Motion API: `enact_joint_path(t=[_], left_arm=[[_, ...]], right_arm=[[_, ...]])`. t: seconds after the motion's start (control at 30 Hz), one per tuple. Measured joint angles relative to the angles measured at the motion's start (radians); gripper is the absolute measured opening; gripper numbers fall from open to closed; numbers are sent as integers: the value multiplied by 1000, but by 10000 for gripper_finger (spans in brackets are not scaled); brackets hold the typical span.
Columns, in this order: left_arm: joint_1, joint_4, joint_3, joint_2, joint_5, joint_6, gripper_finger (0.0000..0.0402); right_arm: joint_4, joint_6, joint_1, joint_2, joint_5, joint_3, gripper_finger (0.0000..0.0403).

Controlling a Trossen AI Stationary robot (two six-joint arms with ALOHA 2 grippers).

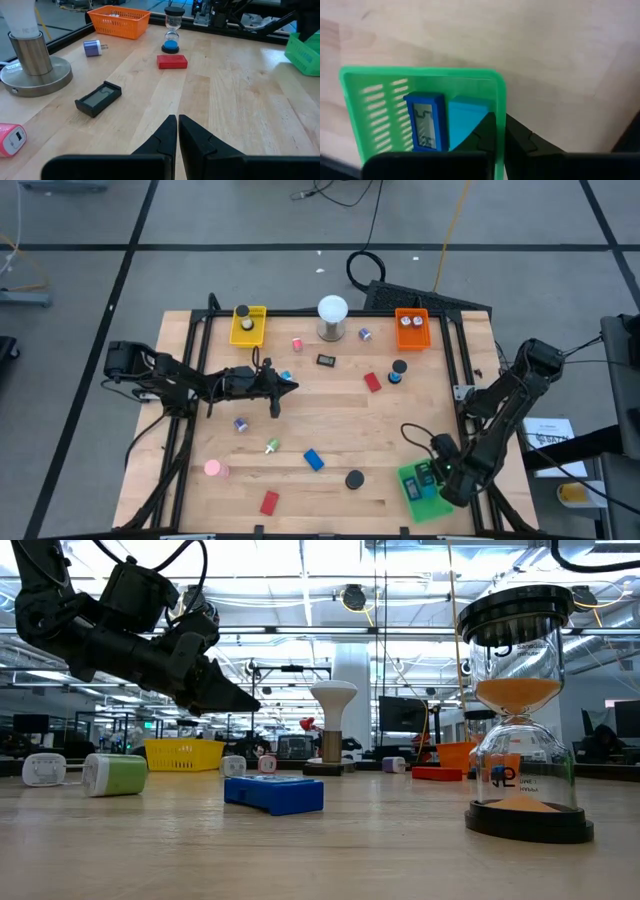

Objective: Pick & Place Office items
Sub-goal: Adjust the green bin

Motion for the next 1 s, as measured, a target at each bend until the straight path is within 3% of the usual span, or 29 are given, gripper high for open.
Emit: enact_joint_path(t=[0.5, 1.0], left_arm=[[0, 1, 0, 0, 0, 0, 21], [0, 1, 0, 0, 0, -6, 21]], right_arm=[[-144, -95, 1, -1, -54, 0, 34], [-56, -193, -48, -1, -53, 0, 138]])
